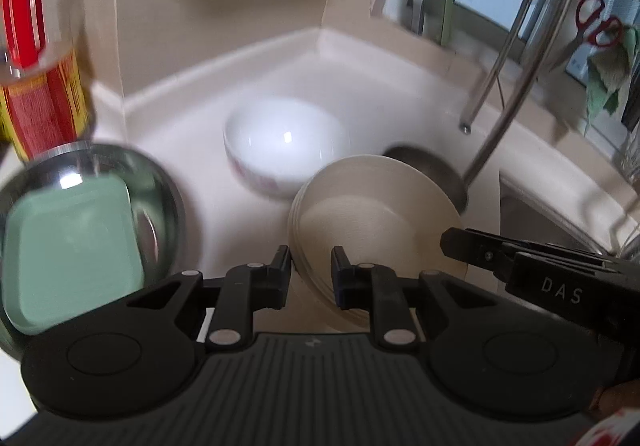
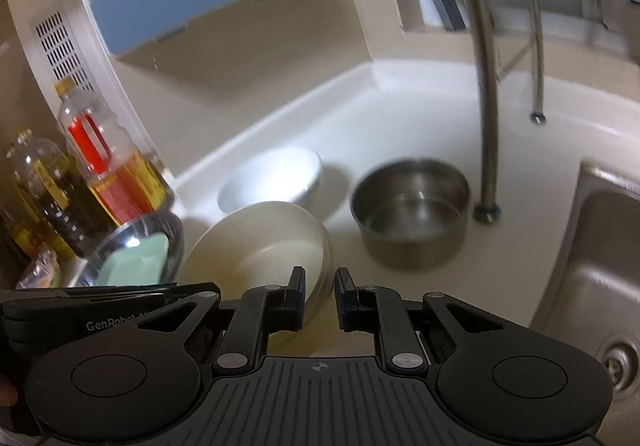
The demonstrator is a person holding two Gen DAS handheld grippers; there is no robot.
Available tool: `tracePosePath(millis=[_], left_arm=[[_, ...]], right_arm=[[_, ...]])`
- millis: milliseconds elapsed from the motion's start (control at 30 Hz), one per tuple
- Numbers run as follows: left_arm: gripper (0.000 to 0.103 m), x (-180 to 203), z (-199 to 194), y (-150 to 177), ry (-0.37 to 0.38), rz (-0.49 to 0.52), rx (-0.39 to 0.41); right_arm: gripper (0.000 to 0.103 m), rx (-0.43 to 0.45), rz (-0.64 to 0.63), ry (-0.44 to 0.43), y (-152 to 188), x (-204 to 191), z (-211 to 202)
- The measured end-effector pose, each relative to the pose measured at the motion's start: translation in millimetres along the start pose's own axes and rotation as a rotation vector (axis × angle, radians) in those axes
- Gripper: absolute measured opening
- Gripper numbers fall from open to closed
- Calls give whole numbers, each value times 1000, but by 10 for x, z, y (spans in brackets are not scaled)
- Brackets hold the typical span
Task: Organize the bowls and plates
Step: 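Close both tools on the rim of the cream bowls, then lift the cream bowls with both tools and lower them onto the white floral bowl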
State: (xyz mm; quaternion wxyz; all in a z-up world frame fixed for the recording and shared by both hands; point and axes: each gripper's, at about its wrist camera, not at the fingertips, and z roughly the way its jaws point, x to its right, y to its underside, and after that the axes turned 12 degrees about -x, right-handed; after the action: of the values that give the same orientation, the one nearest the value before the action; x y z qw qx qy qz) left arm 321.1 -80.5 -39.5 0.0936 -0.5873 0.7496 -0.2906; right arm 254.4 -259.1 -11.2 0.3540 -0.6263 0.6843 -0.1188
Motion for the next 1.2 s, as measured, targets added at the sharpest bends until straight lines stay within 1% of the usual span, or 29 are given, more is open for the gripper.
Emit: tracePosePath(millis=[167, 267, 333, 400, 600, 700, 900, 1200], left_arm=[[19, -94, -42, -292, -11, -8, 52], [19, -169, -25, -514, -20, -14, 77], [19, -223, 1, -665, -22, -20, 90], [19, -282, 41, -798, -27, -23, 92], [19, -446, 232, -1062, -16, -48, 73], [19, -483, 335, -1114, -17, -54, 57], [19, -522, 489, -1132, -19, -53, 31], [19, -554, 612, -1123, -14, -55, -4]], right_arm=[[16, 35, -4, -34, -295, -81, 10], [16, 55, 5, -64, -523, -106, 78], [16, 64, 1, -67, -670, -146, 147], [16, 72, -5, -71, -815, -177, 221], [16, 38, 15, -71, -1129, -154, 514], [16, 9, 33, -69, -1206, -110, 658], [16, -28, 62, -58, -1238, -20, 844], [16, -58, 72, -48, -1192, 24, 967]])
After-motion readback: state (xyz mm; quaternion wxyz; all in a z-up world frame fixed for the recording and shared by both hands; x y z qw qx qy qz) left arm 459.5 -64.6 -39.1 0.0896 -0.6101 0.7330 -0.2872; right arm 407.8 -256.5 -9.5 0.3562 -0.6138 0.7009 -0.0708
